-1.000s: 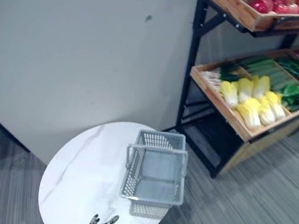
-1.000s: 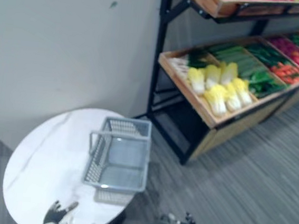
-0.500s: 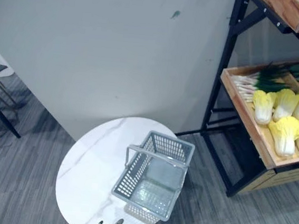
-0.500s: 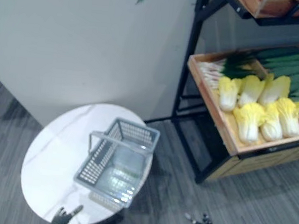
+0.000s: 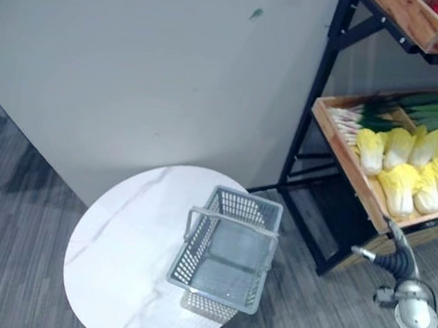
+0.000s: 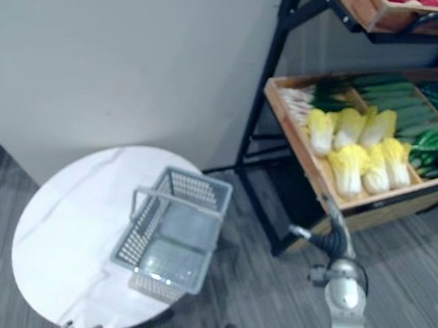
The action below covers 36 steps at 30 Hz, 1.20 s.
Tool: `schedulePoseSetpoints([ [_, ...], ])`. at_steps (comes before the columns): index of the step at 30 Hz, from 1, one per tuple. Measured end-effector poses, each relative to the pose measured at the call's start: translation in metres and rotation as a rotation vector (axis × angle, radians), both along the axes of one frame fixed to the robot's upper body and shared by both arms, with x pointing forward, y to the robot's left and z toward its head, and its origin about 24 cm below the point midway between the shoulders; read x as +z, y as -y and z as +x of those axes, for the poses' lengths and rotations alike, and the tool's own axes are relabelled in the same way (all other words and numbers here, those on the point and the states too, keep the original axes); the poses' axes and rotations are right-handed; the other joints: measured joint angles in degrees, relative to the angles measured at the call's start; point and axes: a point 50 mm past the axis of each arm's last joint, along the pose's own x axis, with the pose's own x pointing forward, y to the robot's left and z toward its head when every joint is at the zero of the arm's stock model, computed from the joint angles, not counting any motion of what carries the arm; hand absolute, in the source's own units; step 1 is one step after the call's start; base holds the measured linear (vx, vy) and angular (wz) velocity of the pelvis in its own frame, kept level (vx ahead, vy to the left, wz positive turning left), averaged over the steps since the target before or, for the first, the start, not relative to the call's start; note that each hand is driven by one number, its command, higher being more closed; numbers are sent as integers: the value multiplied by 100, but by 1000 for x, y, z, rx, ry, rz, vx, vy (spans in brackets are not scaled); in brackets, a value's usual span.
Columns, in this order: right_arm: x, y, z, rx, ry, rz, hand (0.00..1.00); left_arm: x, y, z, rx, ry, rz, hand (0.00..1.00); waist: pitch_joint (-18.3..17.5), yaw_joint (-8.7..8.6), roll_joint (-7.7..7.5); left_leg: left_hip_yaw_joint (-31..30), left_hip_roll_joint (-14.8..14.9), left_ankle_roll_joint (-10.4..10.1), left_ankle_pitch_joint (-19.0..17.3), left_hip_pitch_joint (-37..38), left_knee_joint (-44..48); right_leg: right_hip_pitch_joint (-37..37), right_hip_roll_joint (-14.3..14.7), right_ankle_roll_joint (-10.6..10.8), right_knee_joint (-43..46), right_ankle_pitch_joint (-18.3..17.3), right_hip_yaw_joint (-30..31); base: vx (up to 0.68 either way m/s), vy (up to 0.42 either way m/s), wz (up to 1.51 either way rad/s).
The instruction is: Pick vegetable in the basket
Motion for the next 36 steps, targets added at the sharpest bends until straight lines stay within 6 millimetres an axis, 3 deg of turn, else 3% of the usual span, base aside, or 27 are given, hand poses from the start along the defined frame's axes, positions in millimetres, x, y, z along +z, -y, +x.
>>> schedulePoseSetpoints([
  [3, 20, -24, 21, 104, 82, -49, 0, -1, 1, -2, -34, -17, -4, 0, -6, 15, -8, 19, -108, -31, -25, -4, -37, -7, -78, 32, -19, 7, 88, -8, 65, -3],
  [7, 36, -83, 62, 344, 131, -52, 0, -1, 2, 2, -42, -12, -7, 0, 38, 137, 43, -30, -129, 58, 54, -76, -88, -85, -78, 44, -32, 120, 66, 61, 3, 5],
  [11, 46, -109, 101, 409, 109, -34, 0, 1, 3, 19, -50, 28, -10, 0, 186, 432, 50, -112, -106, 71, 69, -112, -84, -57, -53, 33, -42, 158, -9, 71, -3, 11],
  [13, 48, -121, 118, 410, 76, -9, 0, 1, 3, 22, -47, 38, -10, 0, 254, 461, 4, -217, -106, 71, 68, -102, -84, 33, -60, 32, -49, 159, -95, 85, 9, 24],
  [19, 54, -130, 143, 354, 33, 10, 0, 4, 0, 33, -2, 77, 1, 0, 494, 698, -215, -342, -146, 77, 72, -169, -84, 49, -110, 30, -51, 160, -183, 33, 15, 11],
  [24, 51, -131, 150, 320, 1, 14, 0, 5, -1, 33, 5, 81, 6, 0, 650, 709, -222, -434, -164, 101, 88, -202, -92, 75, -134, 31, -51, 159, -274, 23, 8, 11],
  [28, 33, -128, 150, 293, -79, 18, 0, 5, -1, 33, 12, 83, 7, 0, 692, 712, -223, -461, -165, 118, 100, -201, -115, 89, -134, 30, -53, 159, -318, 10, 0, 2],
  [31, 31, -128, 150, 298, -93, 11, 0, 6, -1, 35, 14, 91, 10, 0, 837, 700, -244, -467, -168, 136, 126, -197, -137, 87, -132, 30, -59, 158, -321, 0, 0, 0],
  [36, 24, -140, 147, 363, -129, -28, 0, 6, -2, 36, 39, 101, 5, 0, 936, 694, -274, -382, -163, 142, 133, -223, -139, 20, -111, 30, -114, 158, -237, 0, -6, -8],
])
